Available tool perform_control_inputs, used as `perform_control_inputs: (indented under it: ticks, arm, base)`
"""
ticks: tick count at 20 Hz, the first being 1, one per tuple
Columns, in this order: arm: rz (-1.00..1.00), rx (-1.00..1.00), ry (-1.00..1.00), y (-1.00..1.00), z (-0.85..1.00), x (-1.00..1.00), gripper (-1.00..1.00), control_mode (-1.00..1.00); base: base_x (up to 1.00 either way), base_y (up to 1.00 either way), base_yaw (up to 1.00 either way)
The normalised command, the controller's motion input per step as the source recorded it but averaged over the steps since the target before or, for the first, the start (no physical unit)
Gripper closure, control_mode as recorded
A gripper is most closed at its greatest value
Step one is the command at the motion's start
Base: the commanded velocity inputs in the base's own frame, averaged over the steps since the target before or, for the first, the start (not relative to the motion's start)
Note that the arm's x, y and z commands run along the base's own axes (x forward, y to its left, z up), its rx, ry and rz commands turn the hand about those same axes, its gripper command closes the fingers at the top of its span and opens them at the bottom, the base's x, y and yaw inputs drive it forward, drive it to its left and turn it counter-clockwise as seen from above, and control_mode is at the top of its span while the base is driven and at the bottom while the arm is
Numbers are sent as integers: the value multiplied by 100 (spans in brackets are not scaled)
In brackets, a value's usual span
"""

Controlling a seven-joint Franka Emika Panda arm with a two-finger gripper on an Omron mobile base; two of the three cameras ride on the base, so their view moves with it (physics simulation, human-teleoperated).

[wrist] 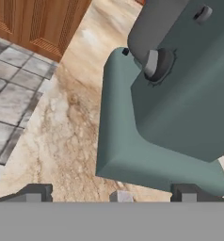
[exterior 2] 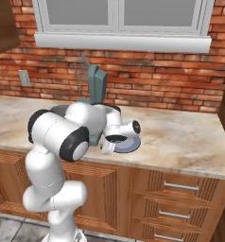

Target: Add butter and sugar cubes to the stand mixer bowl and then turn on the stand mixer to begin making frosting.

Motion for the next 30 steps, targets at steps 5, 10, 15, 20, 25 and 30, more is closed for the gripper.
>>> perform_control_inputs:
  ticks: [5, 10, 15, 20, 25, 30]
  arm:
    - [1, 4, 1, -3, -8, -12, -100, -100]
    - [0, 9, 5, 0, -6, 0, -100, -100]
    - [1, 9, 11, 8, -10, 0, -100, -100]
    - [0, 6, 8, 10, -11, 1, -100, -100]
    - [0, 4, 2, 12, -6, 15, -100, -100]
    - [1, 5, 0, 15, -5, 29, -100, -100]
  base:
    - [0, 0, 0]
    - [0, 0, 0]
    - [0, 0, 0]
    - [0, 0, 0]
    - [0, 0, 0]
    - [0, 0, 0]
